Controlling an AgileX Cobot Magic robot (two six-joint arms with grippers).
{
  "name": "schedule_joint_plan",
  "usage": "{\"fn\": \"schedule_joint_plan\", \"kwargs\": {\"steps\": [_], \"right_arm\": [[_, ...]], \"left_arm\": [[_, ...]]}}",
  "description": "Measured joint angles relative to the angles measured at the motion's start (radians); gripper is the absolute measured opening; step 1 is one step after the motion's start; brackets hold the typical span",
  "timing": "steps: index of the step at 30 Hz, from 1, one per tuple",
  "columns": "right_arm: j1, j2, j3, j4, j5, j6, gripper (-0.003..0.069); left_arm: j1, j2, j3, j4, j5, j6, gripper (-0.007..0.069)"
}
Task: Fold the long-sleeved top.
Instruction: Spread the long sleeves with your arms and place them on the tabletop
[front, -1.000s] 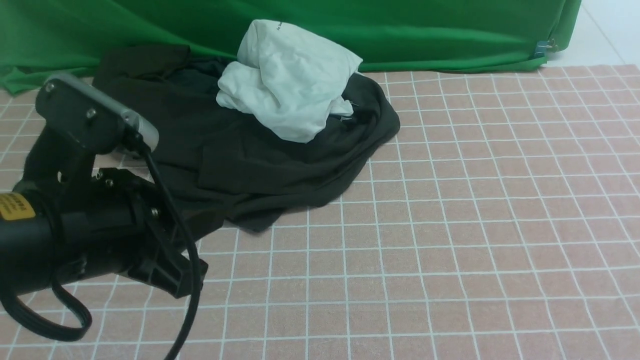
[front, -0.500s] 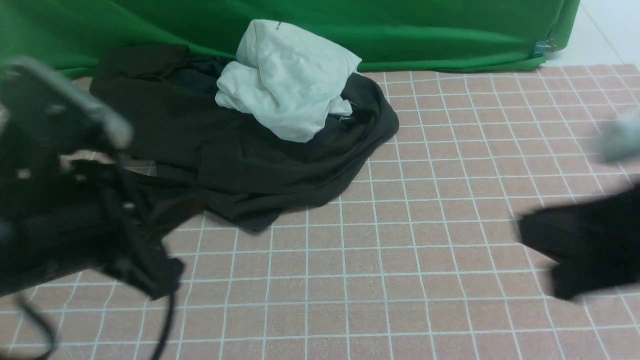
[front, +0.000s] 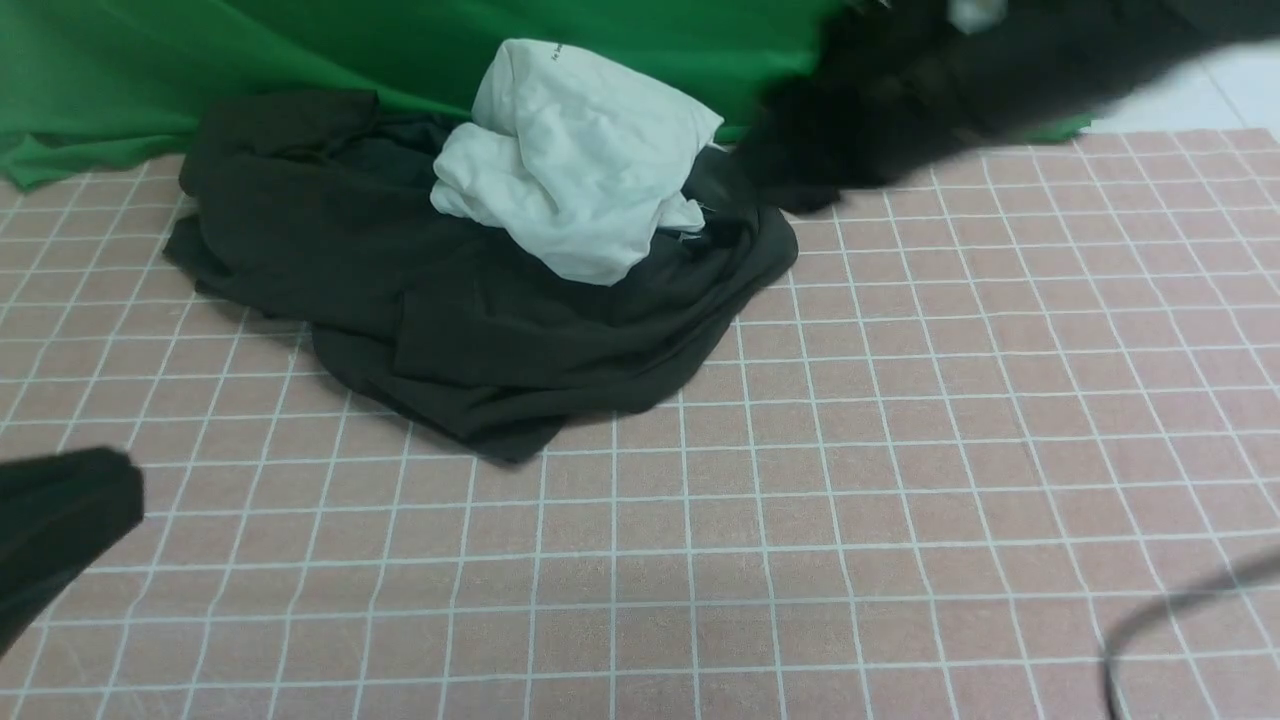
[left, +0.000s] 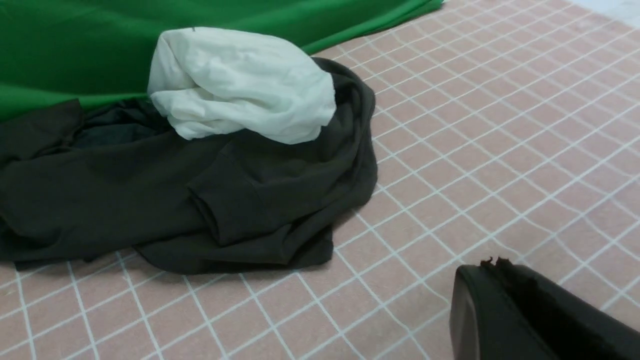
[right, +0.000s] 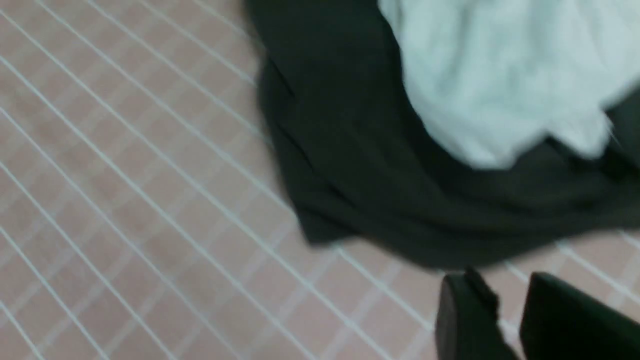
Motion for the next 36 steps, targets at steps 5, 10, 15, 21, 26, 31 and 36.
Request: {"fn": "schedule_joint_plan", "kwargs": {"steps": [5, 10, 15, 21, 26, 31, 36], "right_arm": [[0.010, 0.158, -0.162, 0.021, 0.018, 0.011, 0.0477], [0.010, 0.339, -0.316, 0.017, 0.082, 0.055, 0.0563], [0.010, 0.407, -0.404, 0.011, 0.179, 0.078, 0.0570], [0.010, 0.400, -0.462, 0.001, 0.222, 0.050, 0.0461], [0.010, 0.397, -0.482, -0.002, 0.253, 0.048, 0.0348], [0.010, 0.397, -0.483, -0.009, 0.291, 0.051, 0.0316], [0.010, 0.403, -0.483, -0.045, 0.243, 0.088, 0.0518]], "left_arm": [[0.000, -0.008, 0.000, -0.005, 0.005, -0.001, 0.0020], [0.000, -0.008, 0.000, -0.008, 0.005, -0.001, 0.0020], [0.000, -0.008, 0.000, -0.010, 0.005, -0.001, 0.0020], [0.000, -0.008, 0.000, -0.010, -0.018, -0.001, 0.0020], [0.000, -0.008, 0.000, -0.010, -0.056, -0.001, 0.0020], [0.000, -0.008, 0.000, -0.010, -0.066, 0.001, 0.0020], [0.000, -0.008, 0.000, -0.010, -0.066, 0.022, 0.0020]]}}
